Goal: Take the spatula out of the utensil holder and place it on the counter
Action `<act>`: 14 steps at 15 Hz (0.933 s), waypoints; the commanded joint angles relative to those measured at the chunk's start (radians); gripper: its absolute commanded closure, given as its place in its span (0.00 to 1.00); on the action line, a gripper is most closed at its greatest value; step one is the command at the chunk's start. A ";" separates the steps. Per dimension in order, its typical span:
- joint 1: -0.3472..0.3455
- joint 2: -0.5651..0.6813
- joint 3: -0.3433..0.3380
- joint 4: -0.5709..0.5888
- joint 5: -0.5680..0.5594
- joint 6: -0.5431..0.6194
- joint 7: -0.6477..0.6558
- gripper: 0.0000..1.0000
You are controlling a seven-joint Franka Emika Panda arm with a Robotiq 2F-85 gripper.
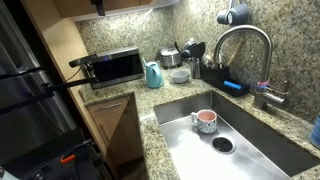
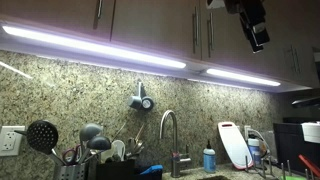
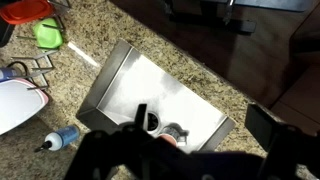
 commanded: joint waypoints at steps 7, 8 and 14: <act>0.032 -0.008 -0.033 -0.018 0.009 0.034 0.011 0.00; 0.037 -0.010 -0.041 -0.034 0.016 0.073 0.002 0.00; 0.055 0.053 -0.062 -0.171 -0.002 0.423 -0.021 0.00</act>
